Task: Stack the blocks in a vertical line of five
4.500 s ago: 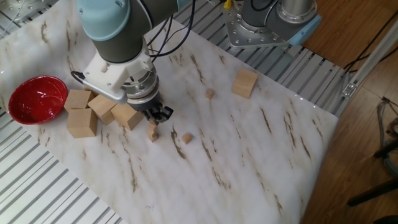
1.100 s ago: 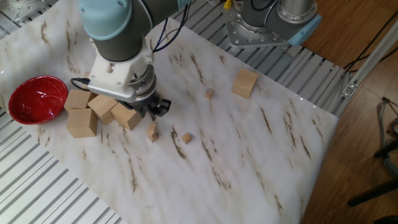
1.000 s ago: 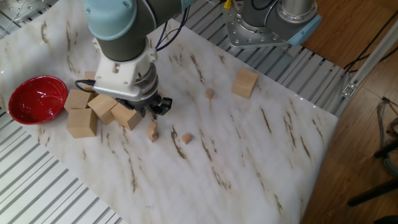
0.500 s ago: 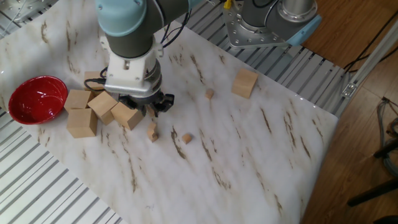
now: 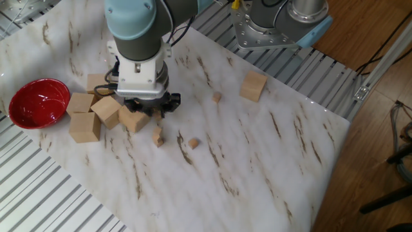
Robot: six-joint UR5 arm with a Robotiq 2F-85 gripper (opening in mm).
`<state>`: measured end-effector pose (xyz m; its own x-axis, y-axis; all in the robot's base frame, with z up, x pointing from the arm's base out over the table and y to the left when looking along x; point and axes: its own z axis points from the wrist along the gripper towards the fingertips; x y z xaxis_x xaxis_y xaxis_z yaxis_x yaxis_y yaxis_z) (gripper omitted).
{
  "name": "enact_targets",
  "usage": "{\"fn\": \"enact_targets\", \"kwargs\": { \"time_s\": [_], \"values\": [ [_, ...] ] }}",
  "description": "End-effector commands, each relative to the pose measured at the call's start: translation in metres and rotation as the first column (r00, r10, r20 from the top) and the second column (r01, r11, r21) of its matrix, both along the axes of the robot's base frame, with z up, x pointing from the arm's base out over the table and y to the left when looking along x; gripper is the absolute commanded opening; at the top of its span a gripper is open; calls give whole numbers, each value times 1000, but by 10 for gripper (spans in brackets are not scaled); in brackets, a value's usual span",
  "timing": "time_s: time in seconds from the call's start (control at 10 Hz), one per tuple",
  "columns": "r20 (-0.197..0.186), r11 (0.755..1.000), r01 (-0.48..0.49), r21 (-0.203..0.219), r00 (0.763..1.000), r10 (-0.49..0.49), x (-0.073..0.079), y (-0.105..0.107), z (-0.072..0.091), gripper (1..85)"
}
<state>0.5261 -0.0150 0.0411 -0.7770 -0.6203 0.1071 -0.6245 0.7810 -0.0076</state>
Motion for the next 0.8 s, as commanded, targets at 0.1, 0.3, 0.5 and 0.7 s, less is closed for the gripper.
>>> {"fn": "enact_targets", "kwargs": {
  "time_s": [0.1, 0.3, 0.5, 0.7],
  "values": [
    [-9, 1000, -8, -9, 1000, 8, -1, -5, -7, 363],
    [-4, 1000, -10, -19, 1000, 10, 0, -8, -5, 363],
    [4, 1000, -19, -20, 1000, 19, 3, -10, -3, 370],
    [2, 998, -43, -40, 999, 43, 3, -17, -3, 383]
  ]
}}
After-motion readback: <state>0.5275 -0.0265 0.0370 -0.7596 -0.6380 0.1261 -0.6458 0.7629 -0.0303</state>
